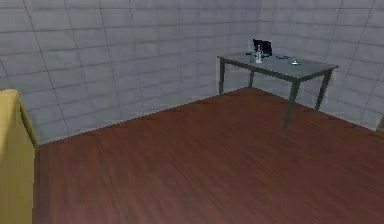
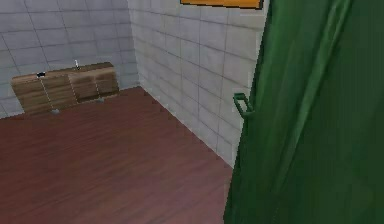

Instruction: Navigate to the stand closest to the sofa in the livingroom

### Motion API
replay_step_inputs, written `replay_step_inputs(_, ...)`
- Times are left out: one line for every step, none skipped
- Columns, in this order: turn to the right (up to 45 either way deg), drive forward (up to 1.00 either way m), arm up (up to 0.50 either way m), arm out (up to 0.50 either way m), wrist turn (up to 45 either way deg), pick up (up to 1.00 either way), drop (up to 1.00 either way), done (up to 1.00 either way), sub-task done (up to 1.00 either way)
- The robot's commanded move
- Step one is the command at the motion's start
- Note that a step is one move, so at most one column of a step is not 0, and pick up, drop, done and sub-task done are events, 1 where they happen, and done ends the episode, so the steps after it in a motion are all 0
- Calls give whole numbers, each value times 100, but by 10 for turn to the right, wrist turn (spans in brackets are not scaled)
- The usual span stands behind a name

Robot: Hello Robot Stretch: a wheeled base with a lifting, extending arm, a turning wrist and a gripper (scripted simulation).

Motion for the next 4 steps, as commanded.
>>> replay_step_inputs(0, 10, 0, 0, 0, 0, 0, 0, 0)
replay_step_inputs(-450, 0, 0, 0, 0, 0, 0, 0, 0)
replay_step_inputs(-300, 0, 0, 0, 0, 0, 0, 0, 0)
replay_step_inputs(0, 25, 0, 0, 0, 0, 0, 0, 0)
